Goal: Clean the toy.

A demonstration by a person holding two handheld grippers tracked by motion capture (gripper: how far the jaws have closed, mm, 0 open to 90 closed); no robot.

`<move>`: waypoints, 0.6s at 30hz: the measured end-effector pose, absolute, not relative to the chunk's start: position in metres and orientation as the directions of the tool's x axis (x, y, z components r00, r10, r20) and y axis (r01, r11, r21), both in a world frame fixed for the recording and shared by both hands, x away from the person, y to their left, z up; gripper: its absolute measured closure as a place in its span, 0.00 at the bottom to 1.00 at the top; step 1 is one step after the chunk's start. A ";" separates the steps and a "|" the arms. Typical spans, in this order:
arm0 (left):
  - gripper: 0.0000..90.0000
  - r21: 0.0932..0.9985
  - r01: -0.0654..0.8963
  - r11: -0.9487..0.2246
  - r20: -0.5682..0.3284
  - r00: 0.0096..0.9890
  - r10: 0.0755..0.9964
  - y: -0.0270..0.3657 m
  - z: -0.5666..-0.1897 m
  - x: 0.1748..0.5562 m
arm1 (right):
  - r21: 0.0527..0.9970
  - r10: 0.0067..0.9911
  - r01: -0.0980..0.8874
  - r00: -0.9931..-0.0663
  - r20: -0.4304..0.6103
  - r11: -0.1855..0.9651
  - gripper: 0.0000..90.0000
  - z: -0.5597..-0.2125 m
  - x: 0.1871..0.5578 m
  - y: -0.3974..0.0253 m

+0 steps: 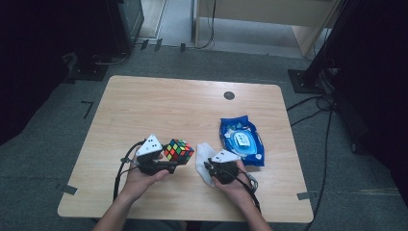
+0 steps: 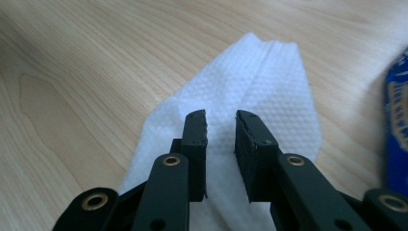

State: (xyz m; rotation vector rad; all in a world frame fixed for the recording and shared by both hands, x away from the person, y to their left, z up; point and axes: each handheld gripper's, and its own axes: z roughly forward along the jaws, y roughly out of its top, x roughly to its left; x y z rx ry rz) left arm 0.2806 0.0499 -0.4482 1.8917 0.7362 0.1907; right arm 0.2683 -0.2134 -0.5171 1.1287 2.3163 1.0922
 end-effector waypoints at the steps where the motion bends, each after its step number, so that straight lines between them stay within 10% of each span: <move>1: 0.38 0.877 0.404 -0.262 -0.197 0.798 0.570 0.050 -0.448 0.280 | 0.769 0.791 0.526 -0.610 0.044 0.364 0.83 -0.520 0.267 -0.208; 11: 0.38 0.878 0.400 -0.264 -0.193 0.799 0.570 0.051 -0.448 0.281 | 0.843 0.793 0.470 -0.603 0.091 0.261 0.38 -0.515 0.268 -0.200; 18: 0.38 0.873 0.403 -0.276 -0.191 0.802 0.566 0.049 -0.450 0.281 | 0.811 0.758 0.482 -0.648 0.076 0.331 0.31 -0.520 0.276 -0.195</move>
